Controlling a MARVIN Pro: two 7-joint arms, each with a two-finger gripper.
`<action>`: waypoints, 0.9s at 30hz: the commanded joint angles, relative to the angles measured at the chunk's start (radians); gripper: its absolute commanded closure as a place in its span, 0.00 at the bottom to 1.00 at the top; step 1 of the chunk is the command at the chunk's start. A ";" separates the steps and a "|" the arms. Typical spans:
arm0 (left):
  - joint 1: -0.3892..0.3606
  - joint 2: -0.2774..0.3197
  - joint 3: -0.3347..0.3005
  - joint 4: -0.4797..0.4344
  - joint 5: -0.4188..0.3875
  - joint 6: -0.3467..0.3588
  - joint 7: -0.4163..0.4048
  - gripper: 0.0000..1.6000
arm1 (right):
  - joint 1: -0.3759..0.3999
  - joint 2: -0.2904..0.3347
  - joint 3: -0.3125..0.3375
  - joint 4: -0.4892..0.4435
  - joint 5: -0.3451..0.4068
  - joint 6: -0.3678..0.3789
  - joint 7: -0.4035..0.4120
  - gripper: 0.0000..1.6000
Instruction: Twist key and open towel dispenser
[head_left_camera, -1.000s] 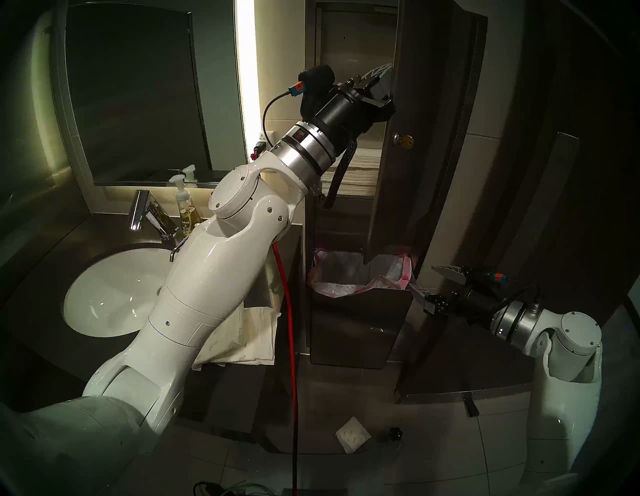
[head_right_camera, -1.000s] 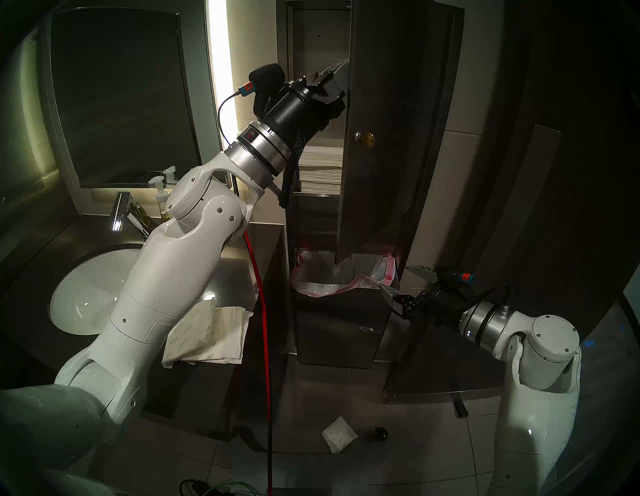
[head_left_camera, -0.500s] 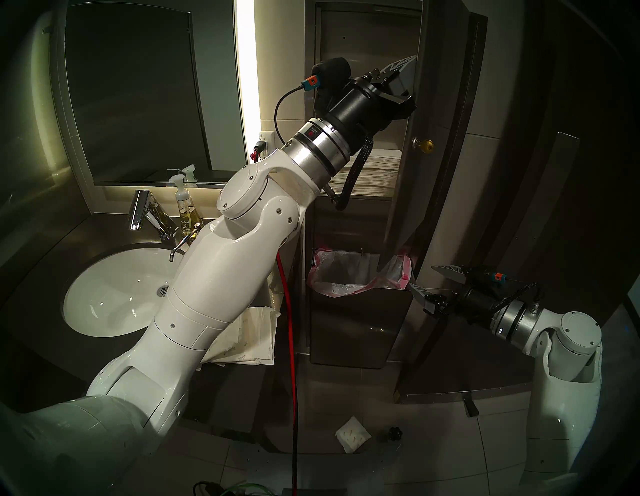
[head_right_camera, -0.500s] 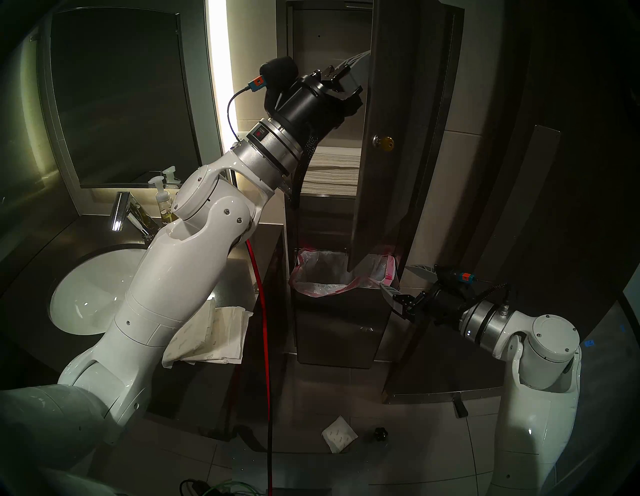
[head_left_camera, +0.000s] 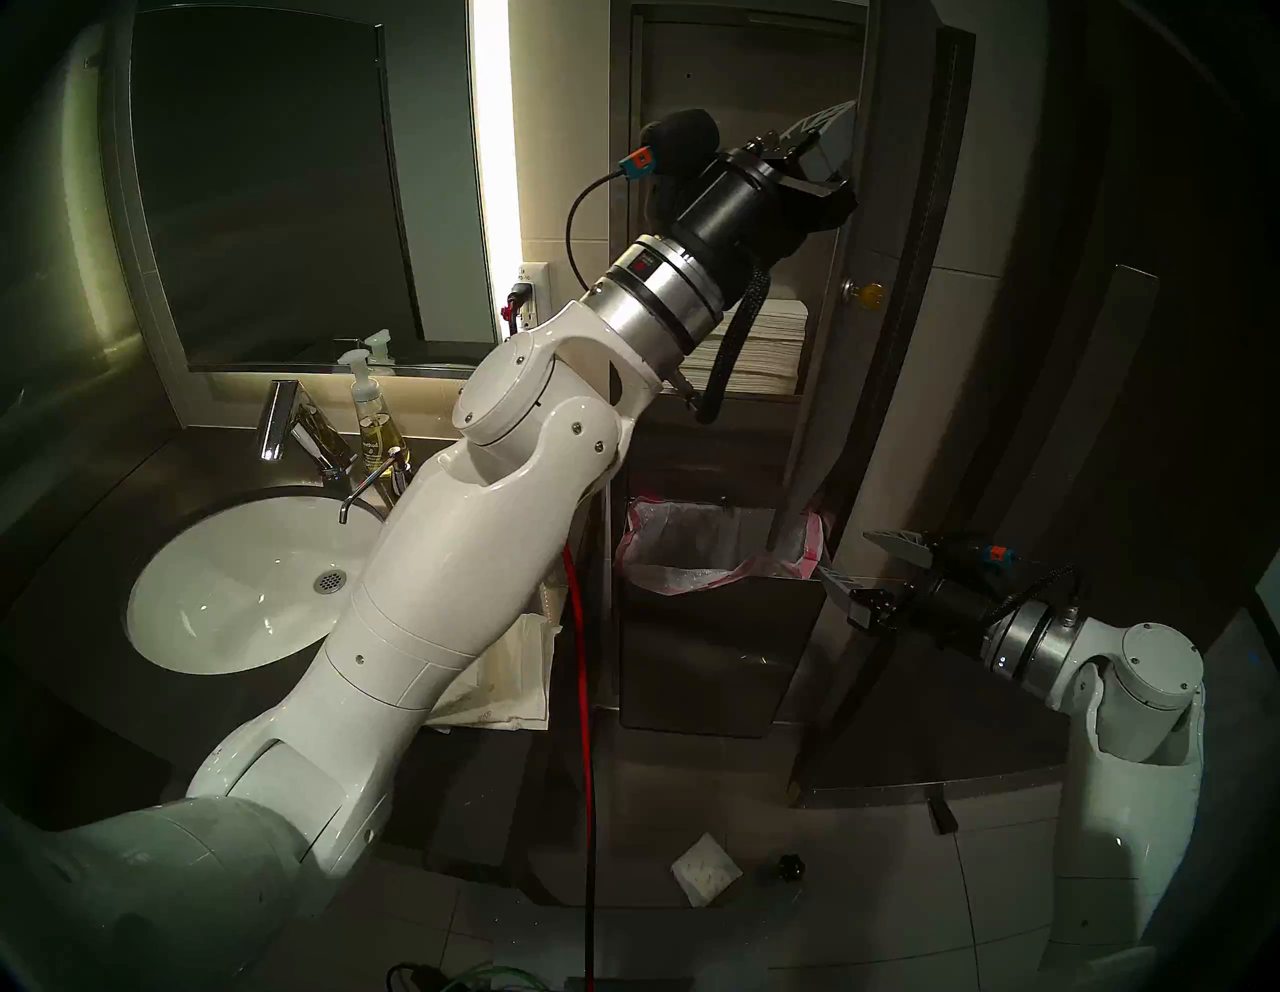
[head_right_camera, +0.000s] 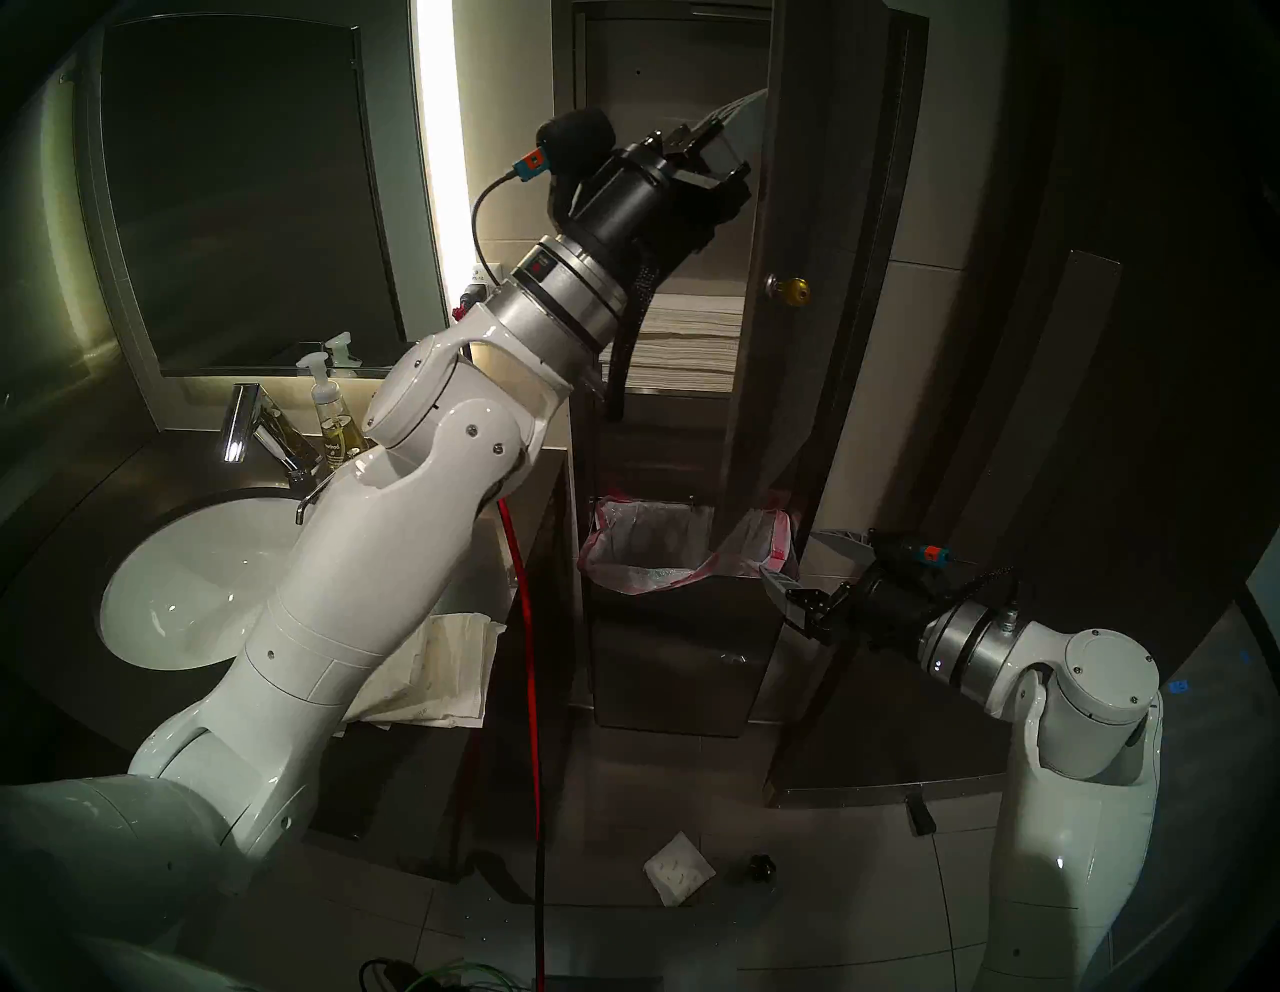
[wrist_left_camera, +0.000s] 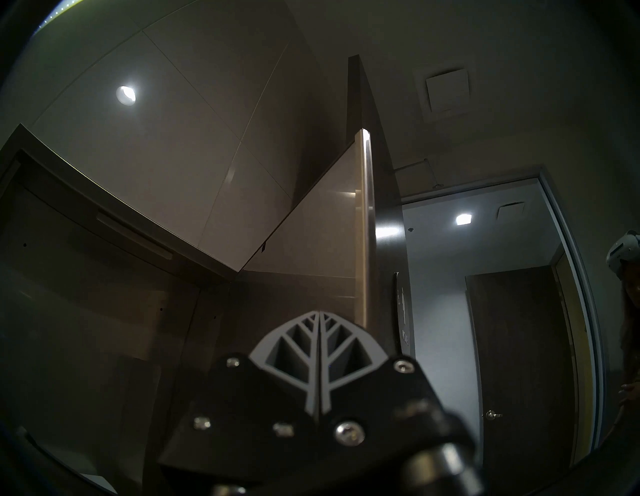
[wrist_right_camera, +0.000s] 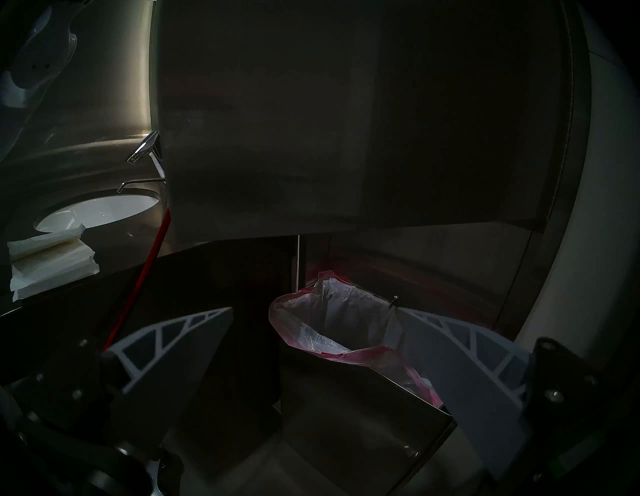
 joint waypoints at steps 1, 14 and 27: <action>-0.009 -0.045 0.029 -0.011 -0.012 -0.008 0.002 1.00 | 0.007 0.002 -0.002 -0.007 -0.002 0.003 -0.002 0.00; -0.012 -0.062 0.051 -0.003 -0.023 -0.023 0.010 1.00 | 0.007 0.002 -0.003 -0.007 -0.002 0.004 -0.002 0.00; -0.027 -0.080 0.067 0.027 -0.034 -0.036 -0.005 1.00 | 0.007 0.002 -0.003 -0.007 -0.002 0.004 -0.002 0.00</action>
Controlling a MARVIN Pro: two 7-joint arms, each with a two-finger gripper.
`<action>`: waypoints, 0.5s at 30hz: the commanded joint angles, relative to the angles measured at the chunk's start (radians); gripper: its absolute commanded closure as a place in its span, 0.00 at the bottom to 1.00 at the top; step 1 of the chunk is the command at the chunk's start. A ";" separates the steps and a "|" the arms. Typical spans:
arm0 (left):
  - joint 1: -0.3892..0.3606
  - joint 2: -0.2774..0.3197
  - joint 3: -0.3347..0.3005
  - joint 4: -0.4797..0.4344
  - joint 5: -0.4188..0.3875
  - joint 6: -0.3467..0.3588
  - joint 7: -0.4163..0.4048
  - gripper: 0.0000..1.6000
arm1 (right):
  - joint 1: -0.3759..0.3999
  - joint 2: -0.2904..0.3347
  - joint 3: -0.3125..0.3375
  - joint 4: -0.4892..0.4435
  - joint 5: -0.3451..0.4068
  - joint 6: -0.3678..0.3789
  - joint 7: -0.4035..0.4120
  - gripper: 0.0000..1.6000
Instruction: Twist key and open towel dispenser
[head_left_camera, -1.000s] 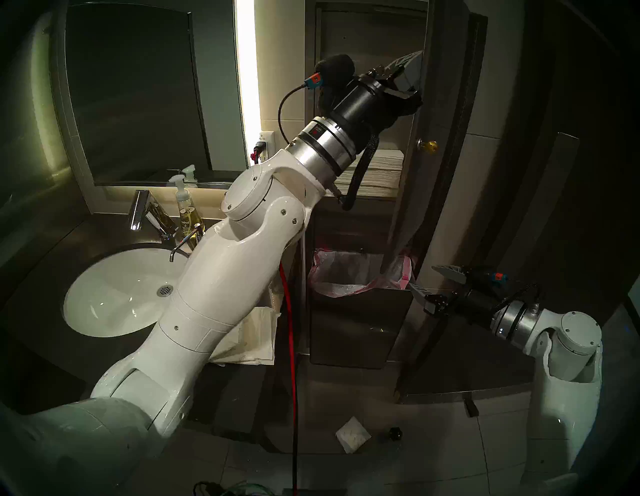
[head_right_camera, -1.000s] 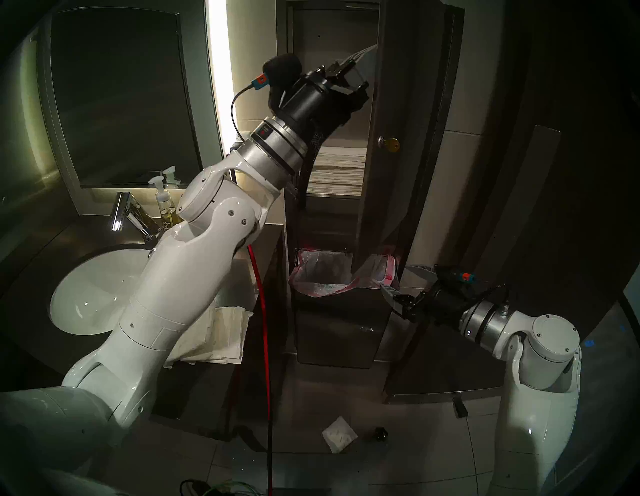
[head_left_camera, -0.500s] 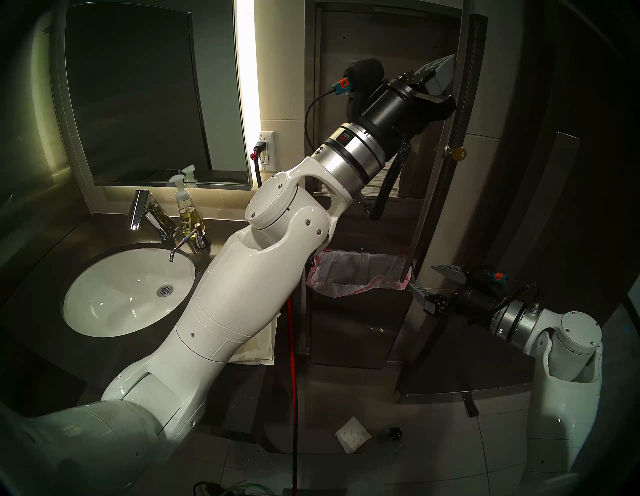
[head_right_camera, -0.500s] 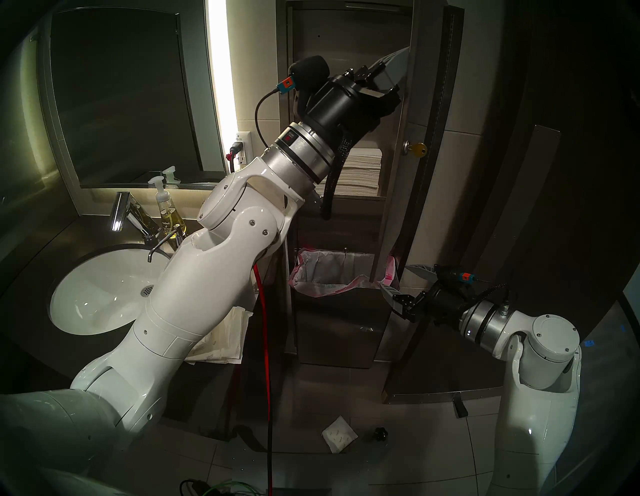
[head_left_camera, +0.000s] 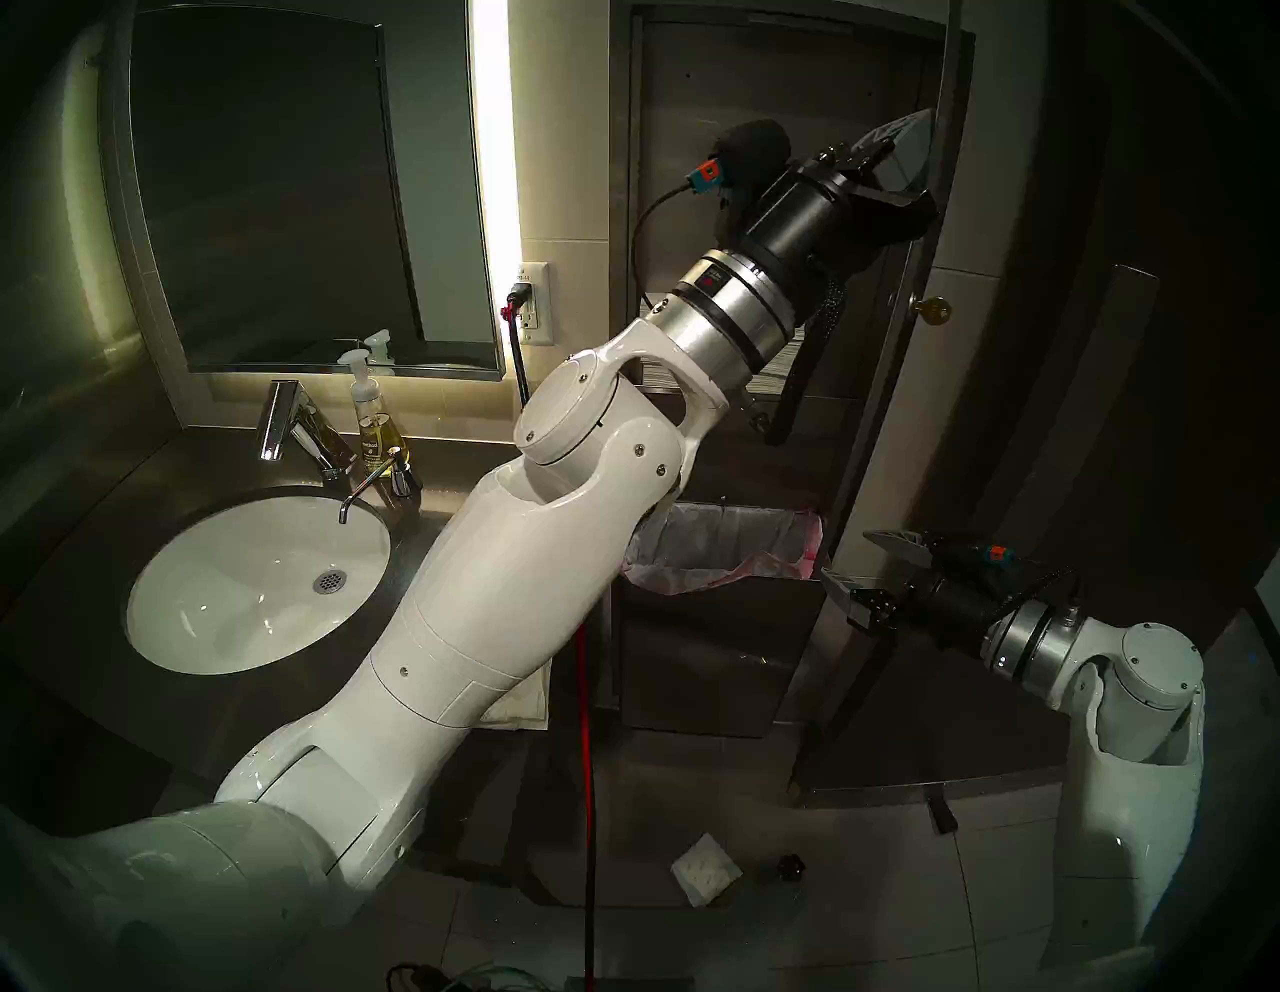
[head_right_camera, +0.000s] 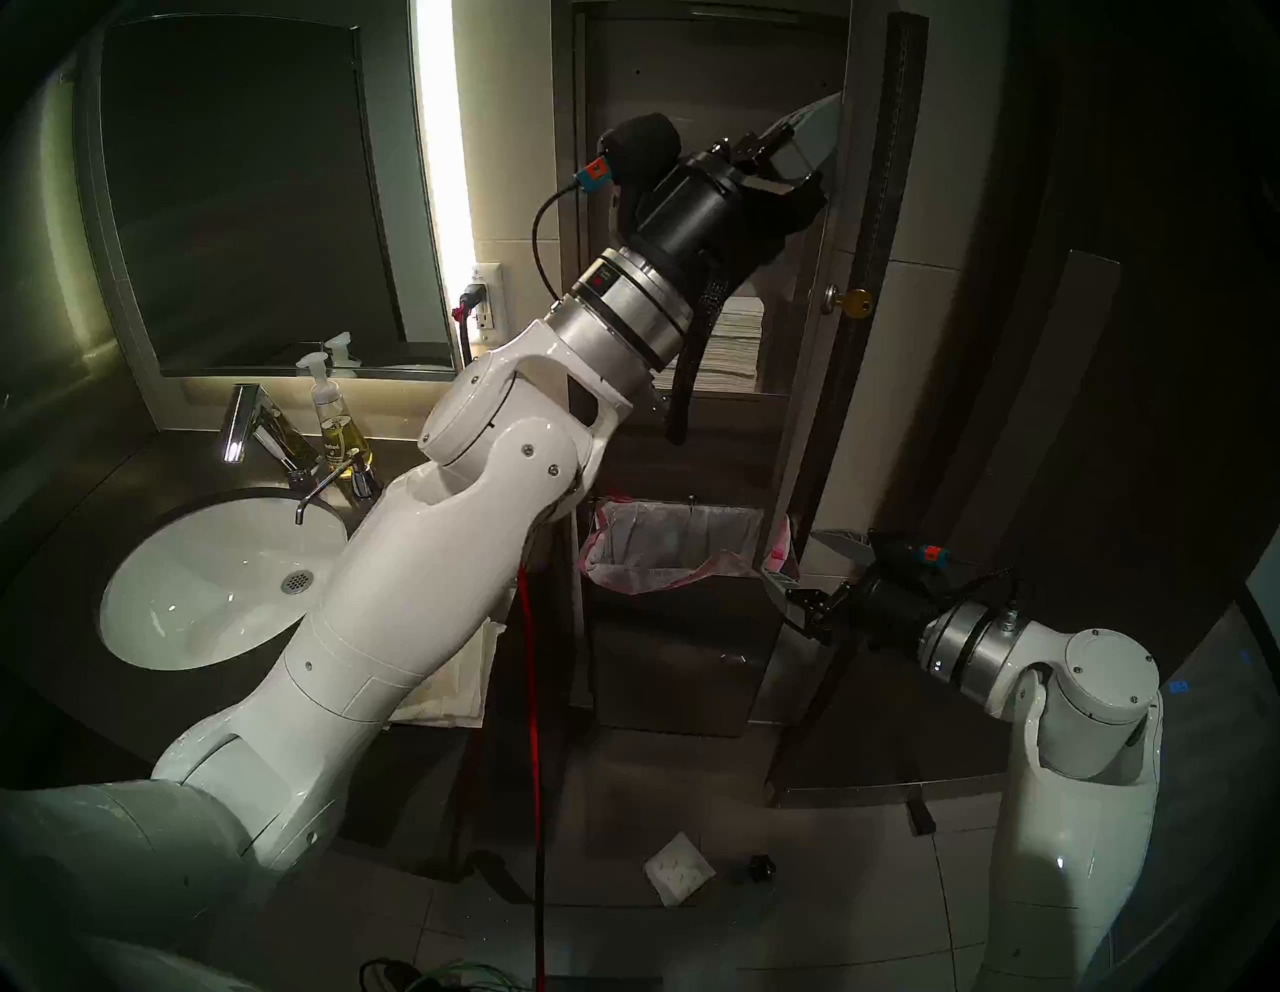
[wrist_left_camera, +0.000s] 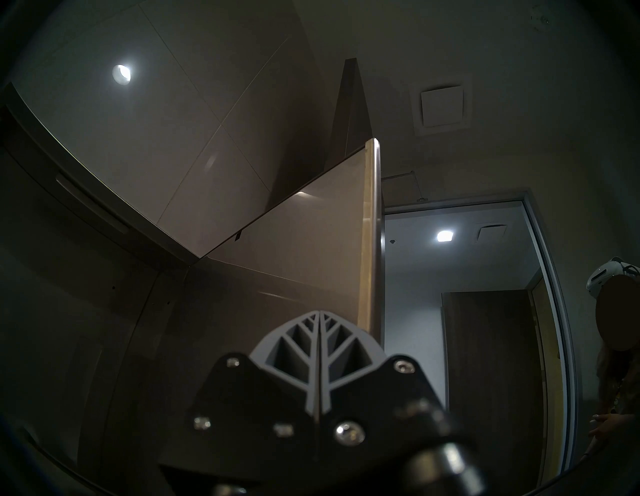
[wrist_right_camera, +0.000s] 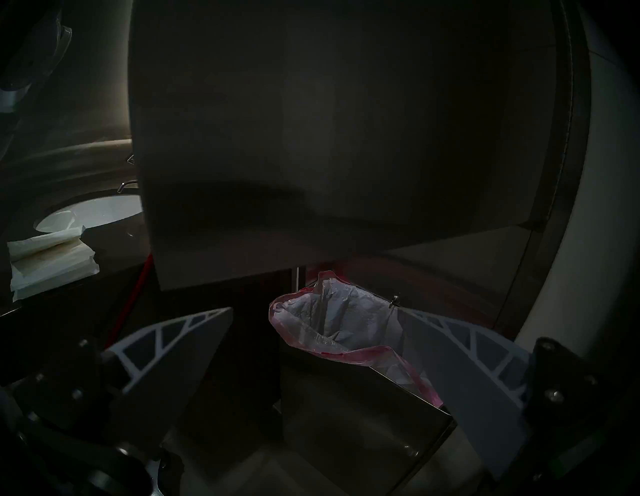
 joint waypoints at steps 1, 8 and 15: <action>-0.023 -0.016 -0.009 0.005 -0.008 -0.008 -0.011 1.00 | 0.007 0.002 -0.002 -0.007 -0.002 0.003 -0.003 0.00; -0.023 -0.011 -0.015 0.013 -0.012 -0.008 -0.020 1.00 | 0.007 0.002 -0.002 -0.007 -0.002 0.003 -0.003 0.00; -0.021 -0.005 -0.027 0.018 -0.014 -0.009 -0.025 1.00 | 0.007 0.002 -0.002 -0.007 -0.002 0.003 -0.003 0.00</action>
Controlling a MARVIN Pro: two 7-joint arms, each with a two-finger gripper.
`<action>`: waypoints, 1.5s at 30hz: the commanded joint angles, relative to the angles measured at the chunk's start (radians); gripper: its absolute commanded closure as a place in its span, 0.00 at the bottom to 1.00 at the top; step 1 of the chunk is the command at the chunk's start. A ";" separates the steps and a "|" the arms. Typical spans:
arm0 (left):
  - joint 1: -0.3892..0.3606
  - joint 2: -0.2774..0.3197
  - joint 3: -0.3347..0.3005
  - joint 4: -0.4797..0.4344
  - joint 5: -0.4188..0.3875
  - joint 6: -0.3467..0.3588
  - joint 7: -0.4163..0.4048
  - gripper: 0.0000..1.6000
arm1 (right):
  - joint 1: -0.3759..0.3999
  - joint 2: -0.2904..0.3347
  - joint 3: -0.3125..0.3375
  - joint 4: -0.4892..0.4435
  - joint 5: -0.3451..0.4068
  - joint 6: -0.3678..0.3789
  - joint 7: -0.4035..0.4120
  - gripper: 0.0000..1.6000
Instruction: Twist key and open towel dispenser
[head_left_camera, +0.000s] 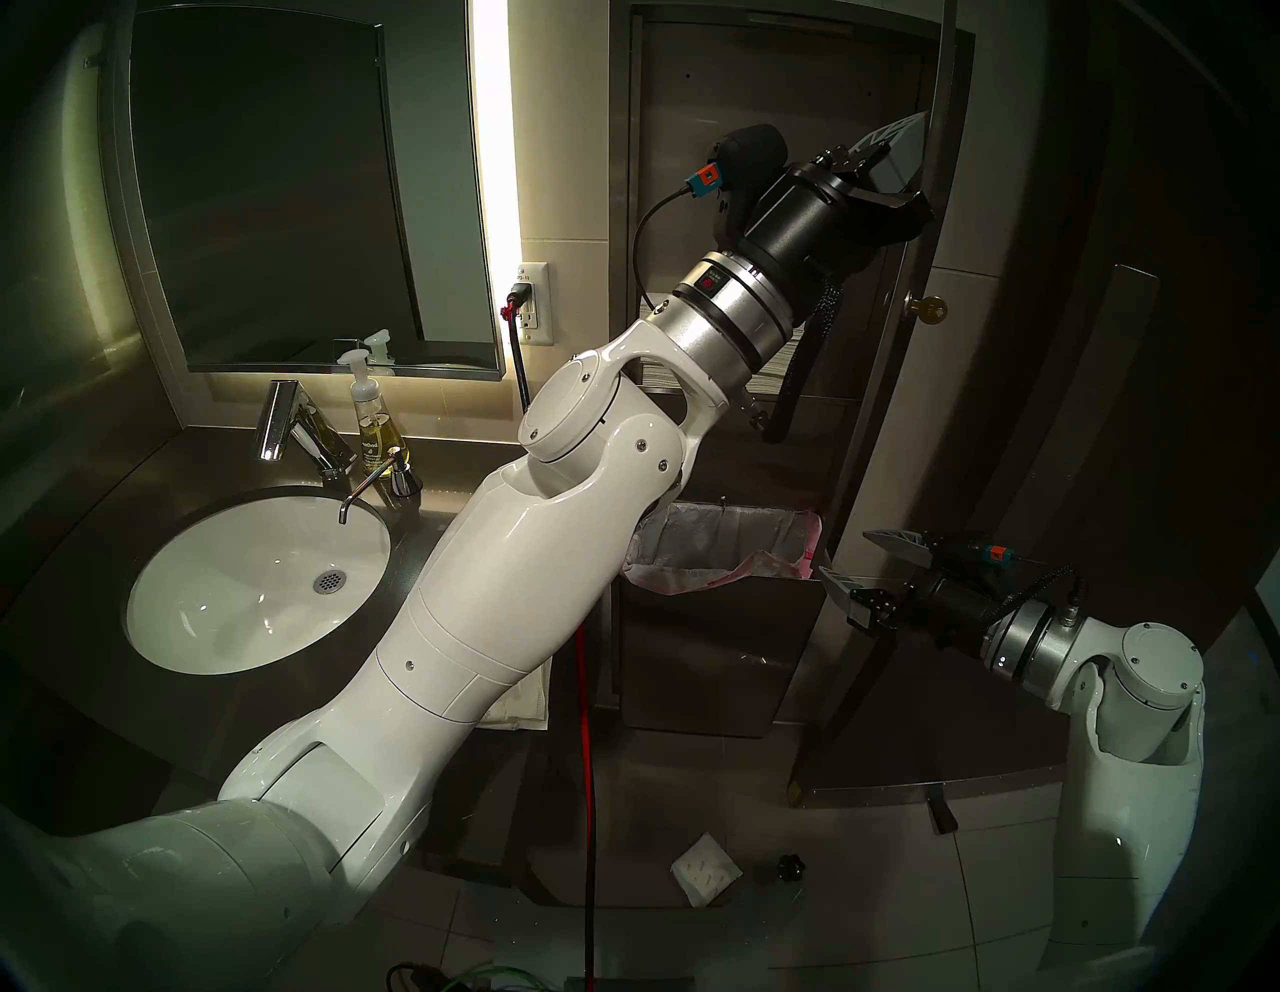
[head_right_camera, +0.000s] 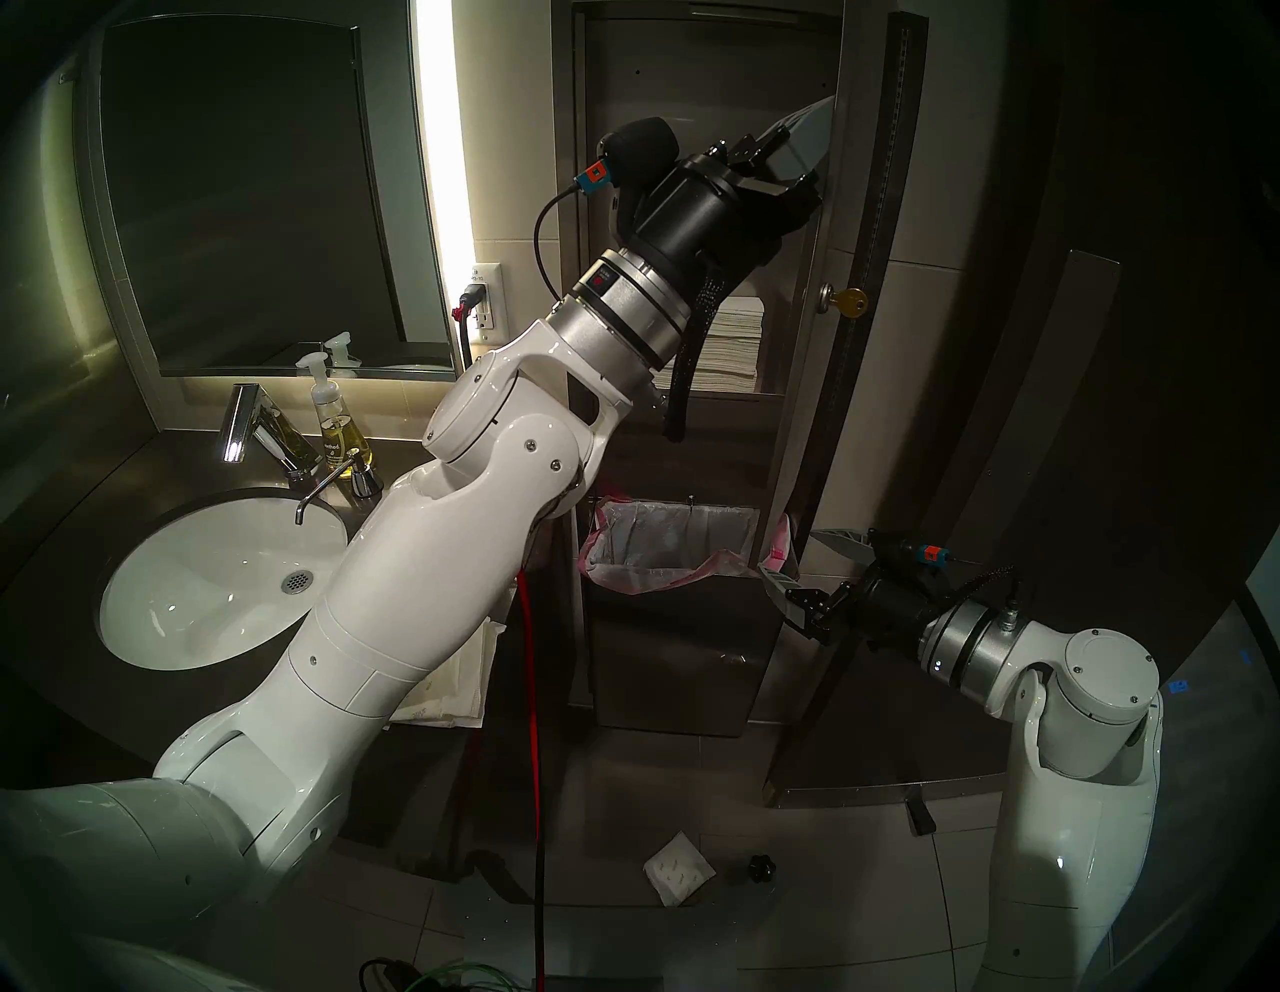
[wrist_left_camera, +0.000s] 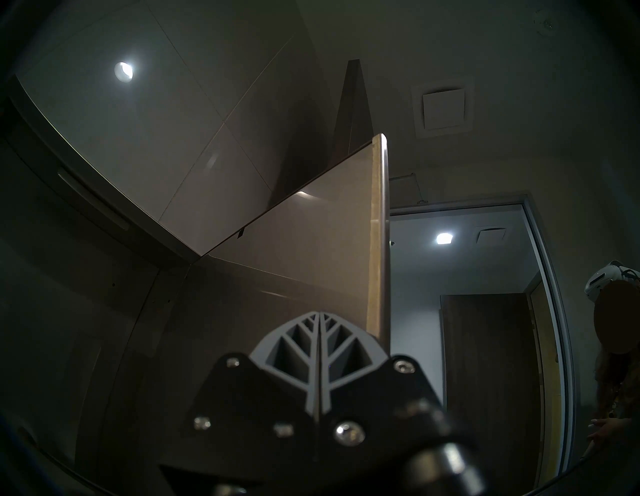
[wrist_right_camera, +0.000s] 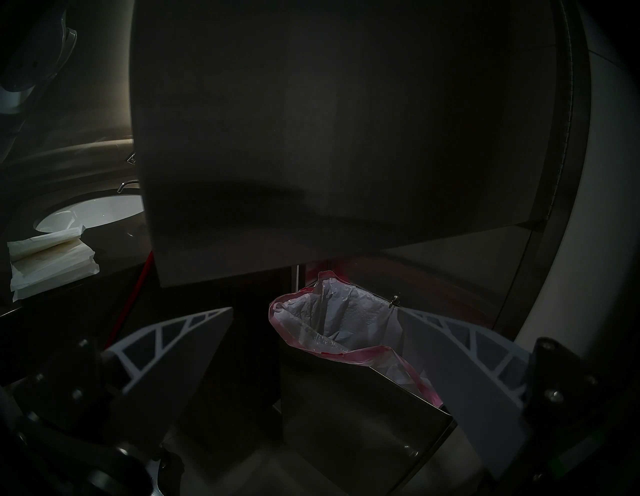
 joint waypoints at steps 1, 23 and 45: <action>-0.016 0.000 -0.016 -0.002 -0.002 -0.005 -0.006 1.00 | 0.007 0.002 -0.002 -0.007 -0.002 0.003 -0.003 0.00; -0.012 0.002 -0.035 0.007 0.001 -0.007 -0.017 1.00 | 0.047 0.026 0.042 0.044 -0.041 -0.025 -0.054 1.00; 0.008 -0.074 0.052 -0.010 -0.049 0.005 0.003 1.00 | 0.040 0.030 0.048 0.048 -0.048 -0.030 -0.026 1.00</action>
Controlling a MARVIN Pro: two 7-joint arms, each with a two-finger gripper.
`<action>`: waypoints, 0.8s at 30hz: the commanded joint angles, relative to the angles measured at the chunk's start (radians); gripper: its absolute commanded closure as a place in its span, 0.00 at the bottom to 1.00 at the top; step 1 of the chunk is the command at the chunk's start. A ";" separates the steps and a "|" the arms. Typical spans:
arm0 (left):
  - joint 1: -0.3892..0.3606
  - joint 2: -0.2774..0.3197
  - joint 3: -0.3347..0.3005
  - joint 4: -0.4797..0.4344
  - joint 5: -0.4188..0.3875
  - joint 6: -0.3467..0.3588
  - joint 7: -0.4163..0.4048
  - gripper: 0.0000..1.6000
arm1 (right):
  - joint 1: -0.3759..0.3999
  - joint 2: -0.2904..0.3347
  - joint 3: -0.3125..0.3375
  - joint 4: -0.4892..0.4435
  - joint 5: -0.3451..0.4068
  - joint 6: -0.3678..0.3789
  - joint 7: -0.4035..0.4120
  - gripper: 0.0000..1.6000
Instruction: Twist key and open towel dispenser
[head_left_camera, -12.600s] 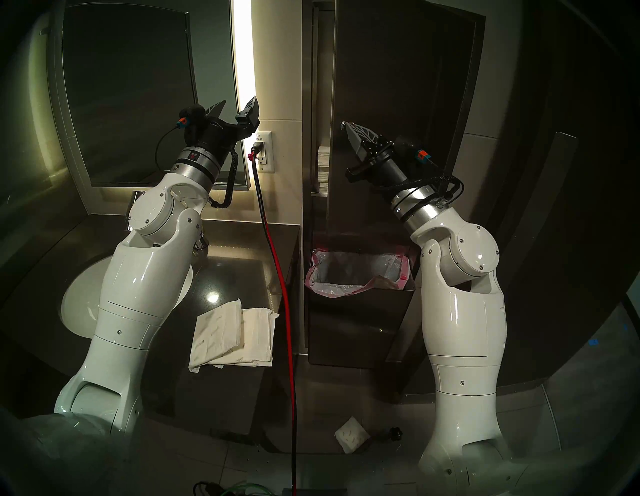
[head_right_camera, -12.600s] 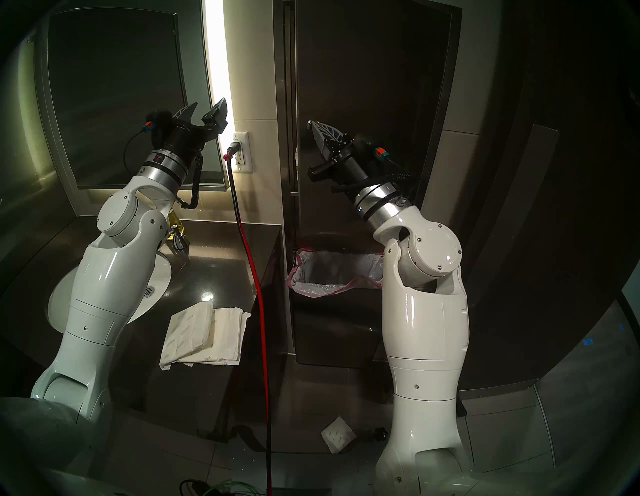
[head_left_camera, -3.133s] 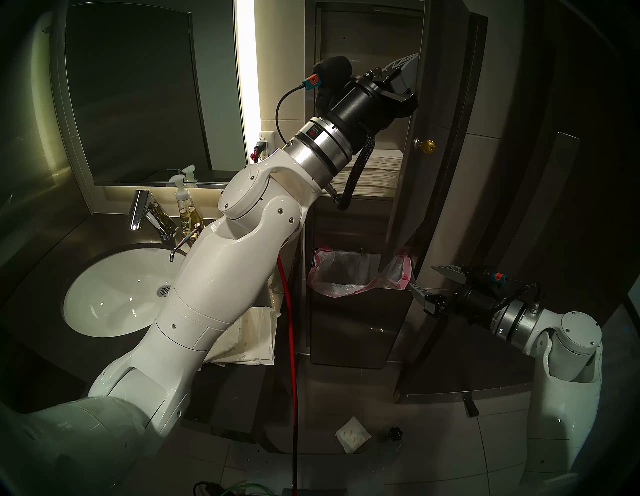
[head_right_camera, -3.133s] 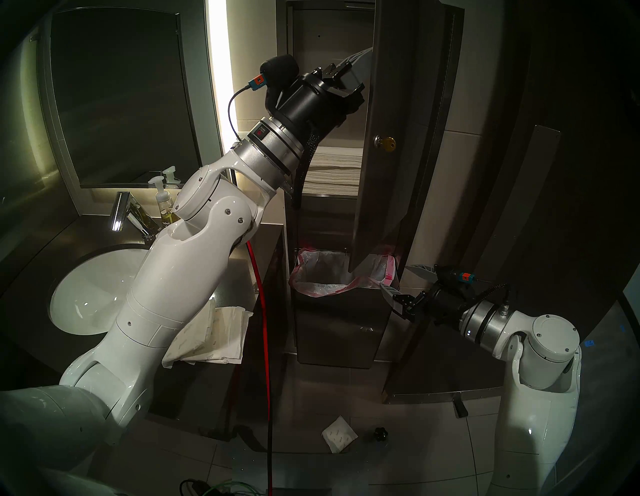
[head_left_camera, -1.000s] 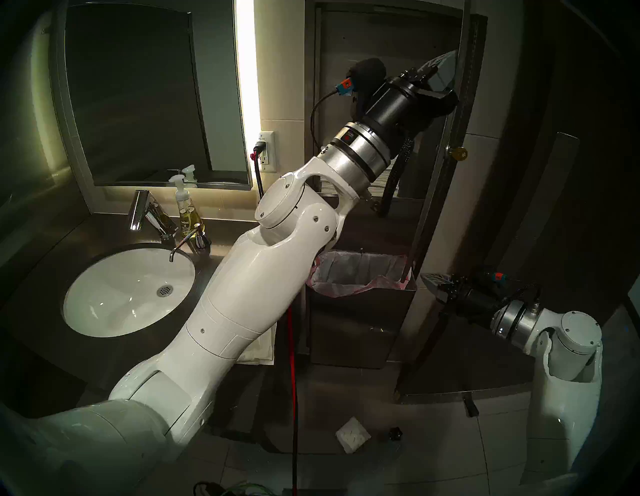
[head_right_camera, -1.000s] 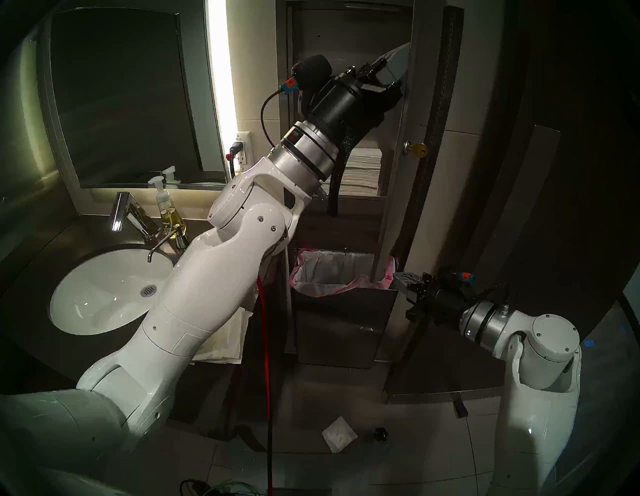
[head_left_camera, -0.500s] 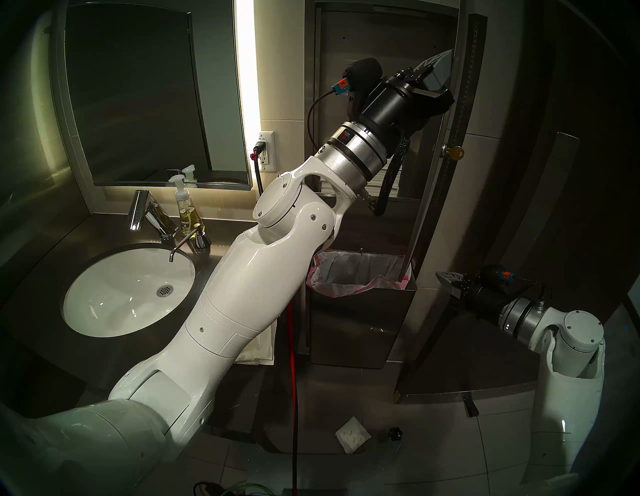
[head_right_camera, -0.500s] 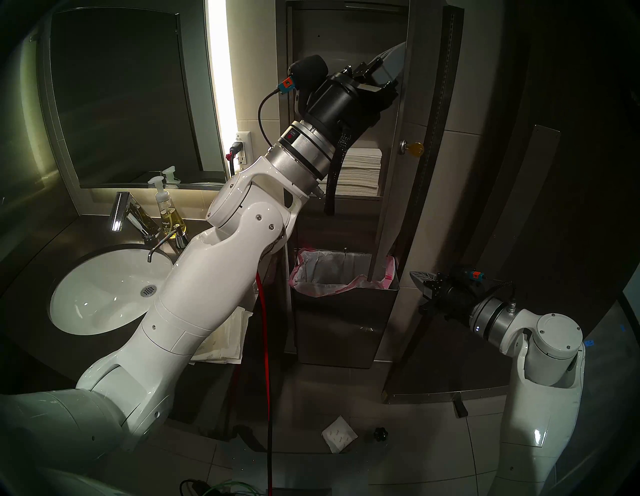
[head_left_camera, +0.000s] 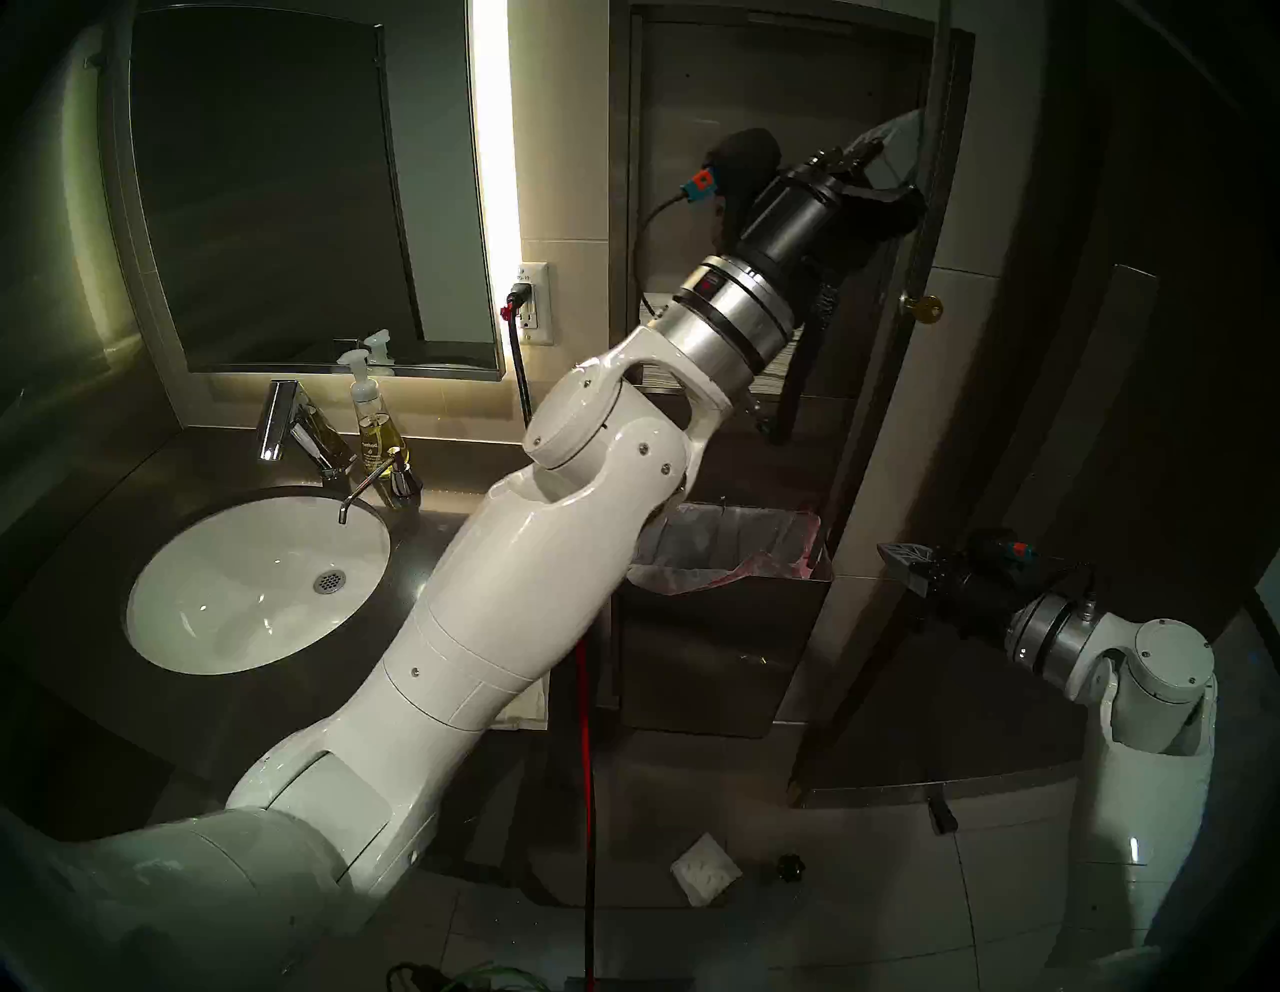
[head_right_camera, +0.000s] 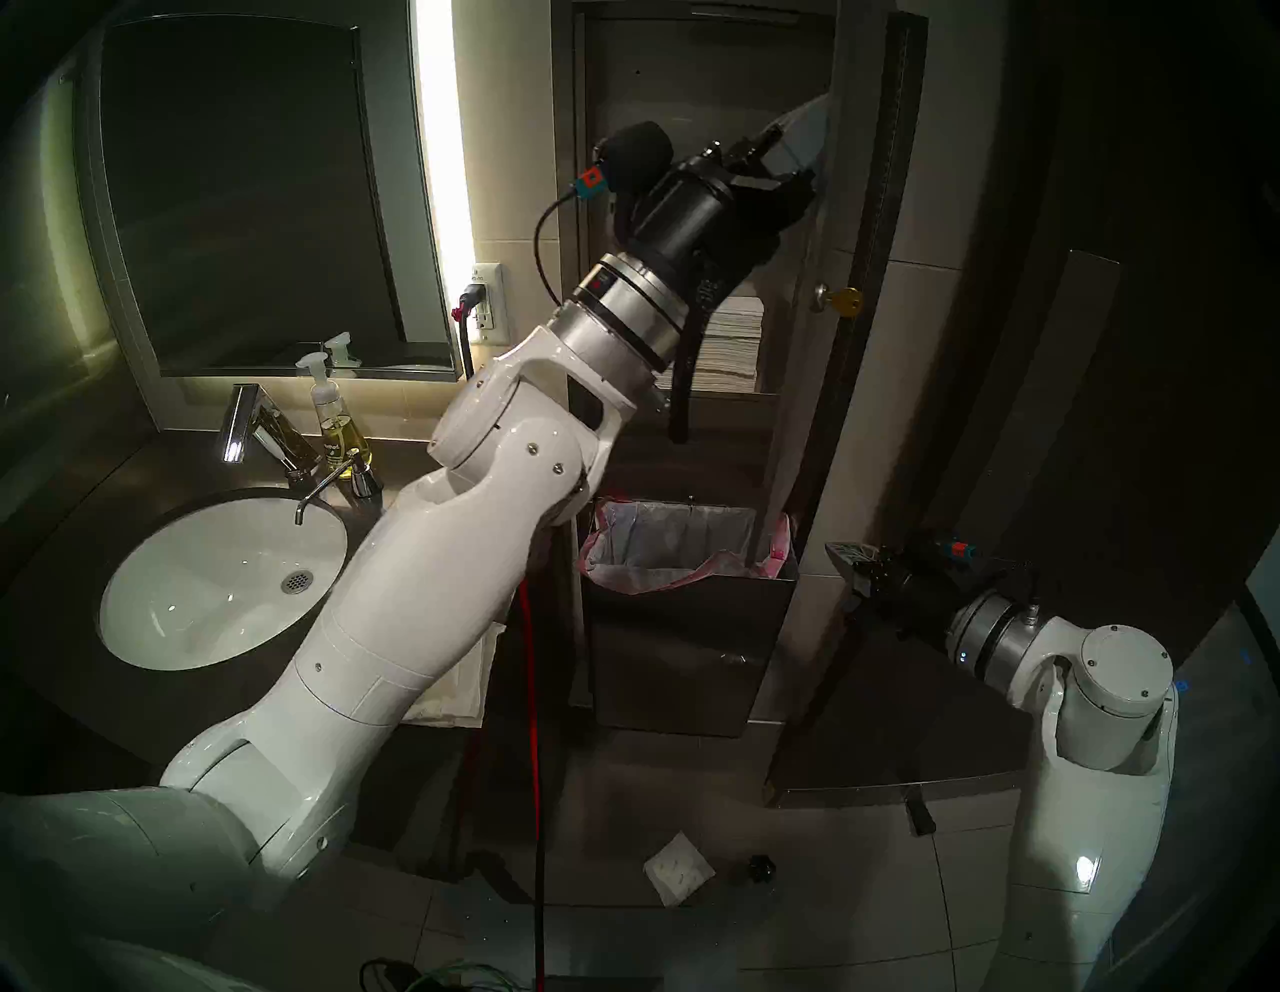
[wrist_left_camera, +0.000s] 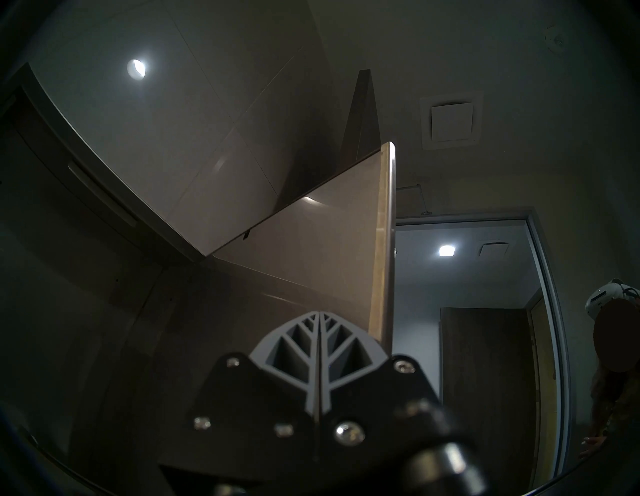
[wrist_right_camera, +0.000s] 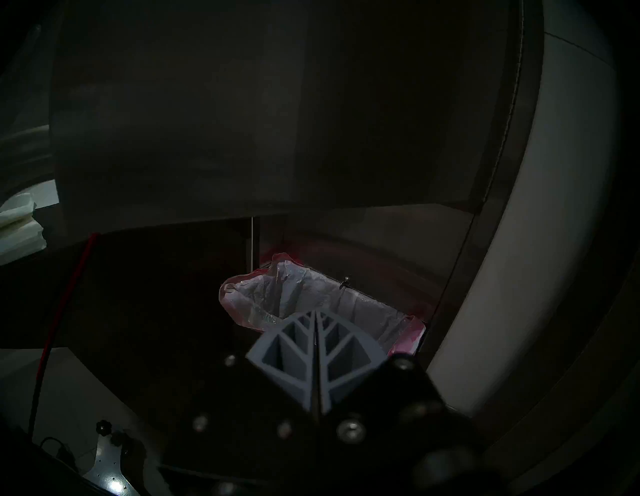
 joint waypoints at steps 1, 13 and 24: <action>-0.020 -0.043 0.030 -0.007 -0.016 0.006 -0.009 1.00 | 0.012 0.001 -0.009 -0.004 0.005 0.000 0.005 1.00; -0.025 -0.052 0.047 0.000 -0.019 0.004 -0.004 1.00 | 0.008 -0.009 -0.013 -0.009 0.006 0.003 0.008 1.00; -0.017 -0.042 0.045 -0.003 -0.012 0.000 0.006 1.00 | 0.005 -0.013 -0.014 -0.011 0.006 0.005 0.013 1.00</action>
